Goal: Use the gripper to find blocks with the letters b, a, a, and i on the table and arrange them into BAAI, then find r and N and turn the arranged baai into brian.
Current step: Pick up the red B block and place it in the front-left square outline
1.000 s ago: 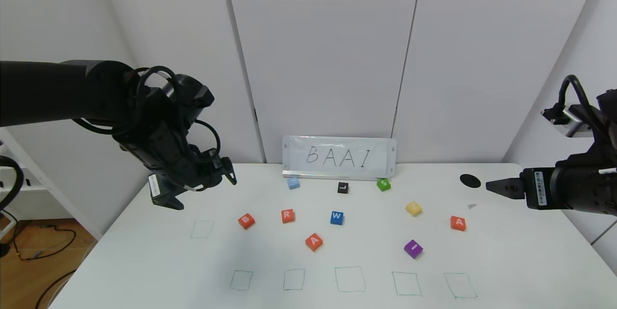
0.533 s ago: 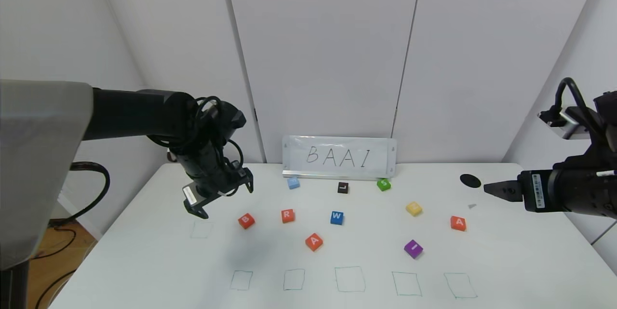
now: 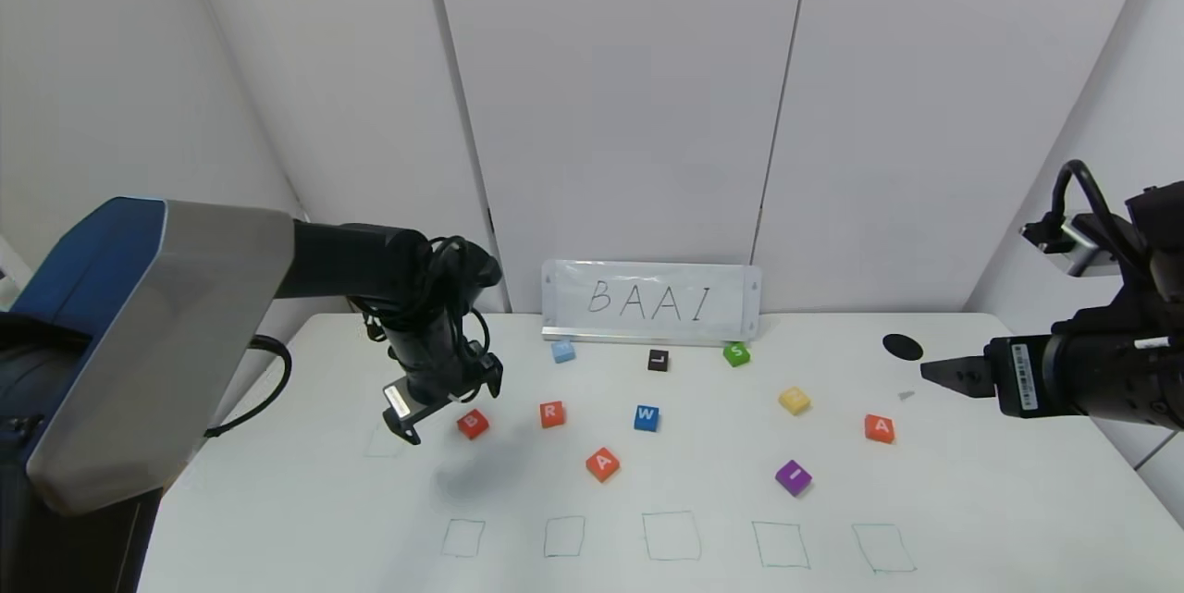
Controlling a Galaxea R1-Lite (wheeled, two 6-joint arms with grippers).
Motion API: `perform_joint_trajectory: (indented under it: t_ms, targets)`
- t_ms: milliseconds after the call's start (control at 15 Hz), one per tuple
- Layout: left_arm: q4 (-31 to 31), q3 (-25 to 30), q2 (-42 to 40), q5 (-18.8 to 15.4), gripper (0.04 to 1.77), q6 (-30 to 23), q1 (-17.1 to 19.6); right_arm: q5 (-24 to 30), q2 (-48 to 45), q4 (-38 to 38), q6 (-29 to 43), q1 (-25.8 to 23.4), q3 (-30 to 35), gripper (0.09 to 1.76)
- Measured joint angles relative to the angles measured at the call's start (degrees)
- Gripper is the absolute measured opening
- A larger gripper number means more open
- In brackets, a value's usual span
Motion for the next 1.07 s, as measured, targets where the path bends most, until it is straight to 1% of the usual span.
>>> perform_joint_trajectory:
  t_ms: [533, 733, 1067]
  targets:
    - [-0.7, -0.2, 3.7, 1.3, 1.72, -0.5, 0.0, -0.1, -0.1, -0.1, 0.0, 0.1, 0.2, 1.71]
    - [-2.6, -0.5, 4.5, 1.4, 1.72, -0.5, 0.0, -0.1, 0.0, 0.0, 0.0, 0.3, 0.3, 1.71]
    - [-3.2, -0.5, 5.5, 2.1, 1.72, -0.5, 0.2, -0.1, 0.4, -0.2, 0.0, 0.5, 0.6, 1.71]
